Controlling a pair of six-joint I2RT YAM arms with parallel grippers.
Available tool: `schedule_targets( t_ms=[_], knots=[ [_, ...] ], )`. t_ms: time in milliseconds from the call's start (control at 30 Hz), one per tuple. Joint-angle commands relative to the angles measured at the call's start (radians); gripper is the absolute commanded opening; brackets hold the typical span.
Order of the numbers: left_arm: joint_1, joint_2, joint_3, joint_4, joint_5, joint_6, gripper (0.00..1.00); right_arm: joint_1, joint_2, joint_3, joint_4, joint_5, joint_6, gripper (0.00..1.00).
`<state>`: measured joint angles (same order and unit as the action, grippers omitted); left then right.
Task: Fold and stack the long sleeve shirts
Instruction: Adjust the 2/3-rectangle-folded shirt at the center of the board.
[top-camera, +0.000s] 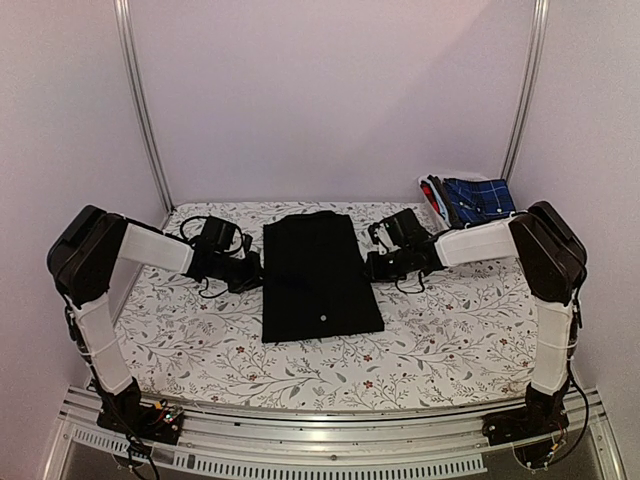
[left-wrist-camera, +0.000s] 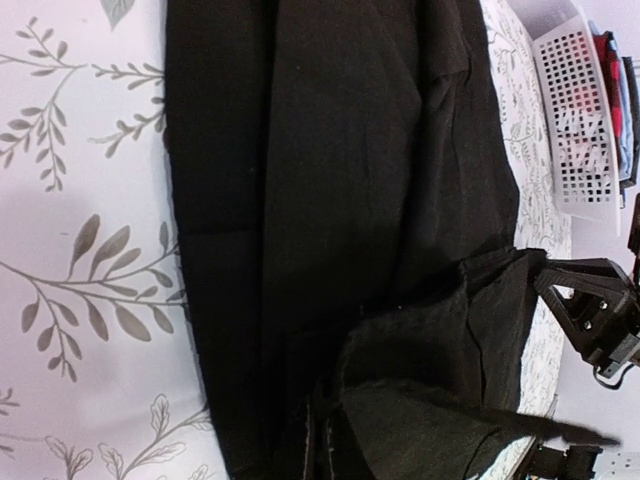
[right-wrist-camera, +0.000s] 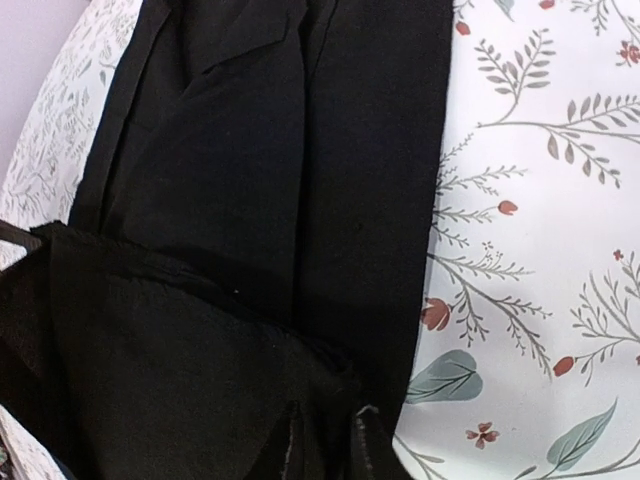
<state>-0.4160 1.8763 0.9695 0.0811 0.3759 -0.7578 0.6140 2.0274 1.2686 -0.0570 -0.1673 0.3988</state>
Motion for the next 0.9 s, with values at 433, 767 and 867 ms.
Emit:
schedule_targets(
  t_ms=[433, 767, 867],
  knots=[
    [-0.001, -0.027, 0.019, -0.033, 0.006, 0.048, 0.11, 0.107, -0.087, 0.203, -0.242, 0.159, -0.048, 0.4],
    [0.001, -0.081, 0.02, -0.115, -0.093, 0.045, 0.35, 0.248, 0.144, 0.455, -0.326, 0.2, -0.068, 0.24],
    [0.003, -0.117, 0.004, -0.141, -0.108, 0.037, 0.36, 0.258, 0.215, 0.522, -0.357, 0.252, -0.081, 0.25]
  ],
)
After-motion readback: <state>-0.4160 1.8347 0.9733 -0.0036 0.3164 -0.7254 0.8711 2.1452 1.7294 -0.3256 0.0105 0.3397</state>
